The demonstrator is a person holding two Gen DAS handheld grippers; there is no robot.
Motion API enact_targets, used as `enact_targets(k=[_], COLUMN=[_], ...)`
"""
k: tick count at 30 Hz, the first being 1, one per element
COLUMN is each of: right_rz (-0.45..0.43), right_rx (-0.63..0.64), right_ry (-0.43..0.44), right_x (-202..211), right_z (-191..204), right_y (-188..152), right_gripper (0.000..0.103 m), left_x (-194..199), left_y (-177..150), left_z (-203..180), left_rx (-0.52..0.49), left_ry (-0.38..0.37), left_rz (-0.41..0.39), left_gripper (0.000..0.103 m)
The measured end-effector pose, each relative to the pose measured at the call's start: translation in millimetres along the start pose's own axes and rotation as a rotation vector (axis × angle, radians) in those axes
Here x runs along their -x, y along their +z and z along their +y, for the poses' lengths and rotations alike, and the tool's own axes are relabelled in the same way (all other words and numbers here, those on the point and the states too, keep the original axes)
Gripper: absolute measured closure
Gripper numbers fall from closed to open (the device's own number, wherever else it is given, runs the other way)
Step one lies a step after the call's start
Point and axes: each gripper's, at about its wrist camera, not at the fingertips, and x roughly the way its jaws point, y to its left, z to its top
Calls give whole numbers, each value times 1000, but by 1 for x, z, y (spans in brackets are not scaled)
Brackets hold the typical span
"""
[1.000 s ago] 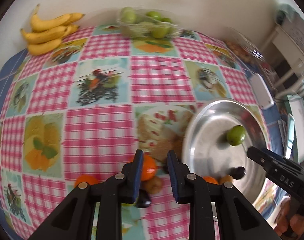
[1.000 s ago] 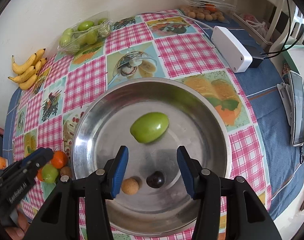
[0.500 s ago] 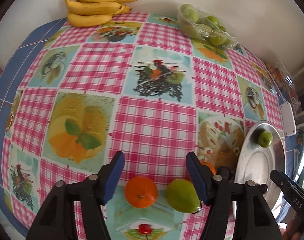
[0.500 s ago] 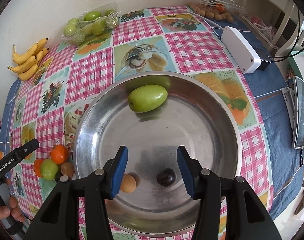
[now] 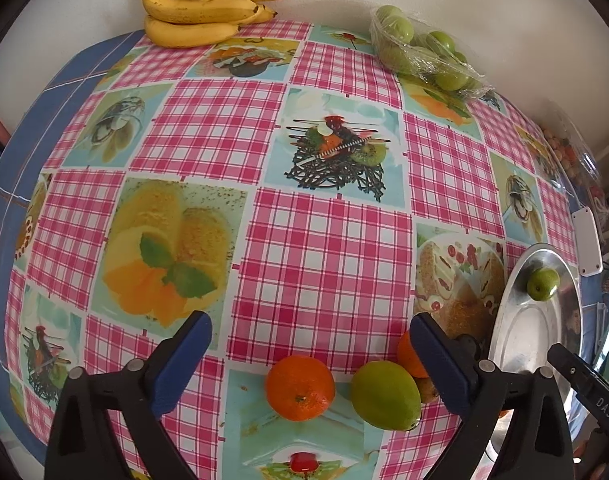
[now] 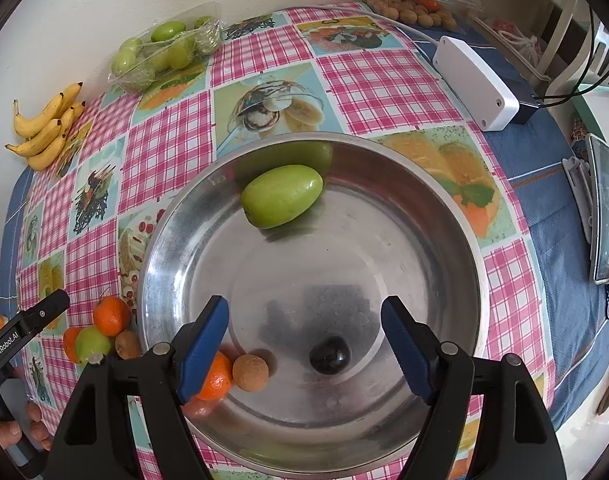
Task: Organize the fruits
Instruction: 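Withdraw both open tools from the bowl toward the remaining fruit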
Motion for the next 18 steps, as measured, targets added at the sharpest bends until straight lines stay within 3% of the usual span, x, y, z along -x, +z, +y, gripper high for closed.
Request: enact_targets(k=[12,18], right_rz=[-13,-46], right_rx=[17,22], right_ry=[4,28], right_x=[-1,3], right_z=[3,5], right_y=[-1,-2], right_gripper=[7,6], left_x=[3,6], left_y=[-1,-3], left_z=[3,3], left_rx=[-15,-35], left_ry=[53,49], left_rz=[-55,-65], left_gripper=[0,0])
